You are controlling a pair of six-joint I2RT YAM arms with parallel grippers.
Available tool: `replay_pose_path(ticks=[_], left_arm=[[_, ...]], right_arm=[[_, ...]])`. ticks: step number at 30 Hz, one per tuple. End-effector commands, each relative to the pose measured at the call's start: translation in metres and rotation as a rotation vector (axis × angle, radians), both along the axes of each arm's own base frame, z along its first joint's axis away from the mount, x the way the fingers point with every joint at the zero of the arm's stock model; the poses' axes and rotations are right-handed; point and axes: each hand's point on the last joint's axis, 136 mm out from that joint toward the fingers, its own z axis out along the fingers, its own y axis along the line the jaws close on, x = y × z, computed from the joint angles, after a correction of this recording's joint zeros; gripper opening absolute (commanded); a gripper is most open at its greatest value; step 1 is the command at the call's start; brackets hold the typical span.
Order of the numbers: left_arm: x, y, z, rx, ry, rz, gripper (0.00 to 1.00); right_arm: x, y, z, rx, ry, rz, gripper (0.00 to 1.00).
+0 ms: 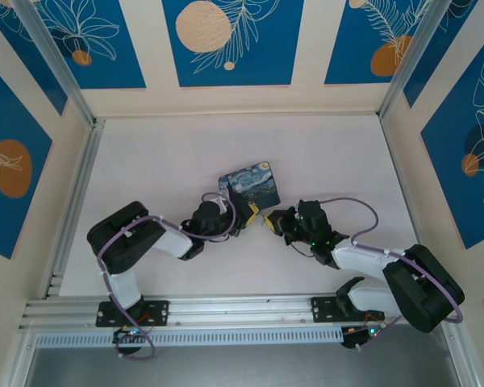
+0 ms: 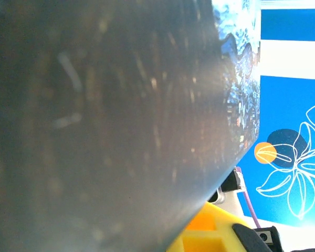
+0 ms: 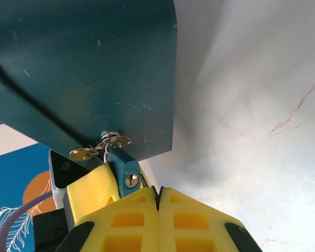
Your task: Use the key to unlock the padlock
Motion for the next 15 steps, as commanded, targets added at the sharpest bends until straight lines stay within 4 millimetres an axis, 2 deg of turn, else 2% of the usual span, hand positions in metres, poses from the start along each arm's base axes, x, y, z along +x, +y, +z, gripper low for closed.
replay_pose_path(ticks=[1,15], left_arm=[[0.0038,-0.0082,0.0187,-0.053,-0.049,-0.001,0.00],[0.0029,-0.0147,0.0251,-0.066,-0.055,-0.015,0.00]], right_arm=[[0.0103,0.0018,0.0210,0.020,-0.050,-0.014,0.00],[0.0157,0.0038,0.0228,0.013,-0.068,-0.006,0.00]])
